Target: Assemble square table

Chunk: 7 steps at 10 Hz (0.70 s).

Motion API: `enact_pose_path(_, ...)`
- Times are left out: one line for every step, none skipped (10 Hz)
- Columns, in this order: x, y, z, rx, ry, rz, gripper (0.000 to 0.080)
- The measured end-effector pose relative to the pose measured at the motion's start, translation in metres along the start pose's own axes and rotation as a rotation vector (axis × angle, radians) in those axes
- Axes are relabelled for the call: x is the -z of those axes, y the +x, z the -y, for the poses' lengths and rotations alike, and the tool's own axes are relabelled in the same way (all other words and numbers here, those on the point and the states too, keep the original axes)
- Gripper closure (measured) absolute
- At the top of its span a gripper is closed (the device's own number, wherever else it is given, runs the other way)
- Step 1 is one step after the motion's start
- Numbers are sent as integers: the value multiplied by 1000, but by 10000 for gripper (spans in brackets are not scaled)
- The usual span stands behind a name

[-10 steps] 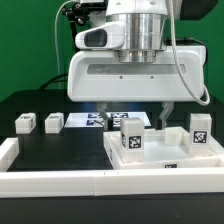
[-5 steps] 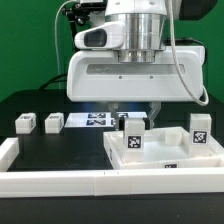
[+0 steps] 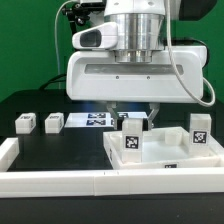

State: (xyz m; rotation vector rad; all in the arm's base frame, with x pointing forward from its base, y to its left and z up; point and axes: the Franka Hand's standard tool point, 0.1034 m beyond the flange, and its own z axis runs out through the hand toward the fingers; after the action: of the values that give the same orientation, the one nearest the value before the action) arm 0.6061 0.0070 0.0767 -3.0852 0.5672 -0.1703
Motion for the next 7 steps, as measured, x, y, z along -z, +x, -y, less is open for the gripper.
enact_pose_path(0,0,0,-100,0,-5,509)
enact_pose_path(0,1,1,-192,3,-21,509)
enact_pose_path(0,2,1,-307,3,-30,509)
enact_pose_path(0,2,1,-382,3,-33,509)
enact_pose_path(0,3,1,-472,5,-33,508)
enact_pose_path(0,3,1,-529,6,-33,508)
enact_pose_path(0,3,0,-583,8,-33,508)
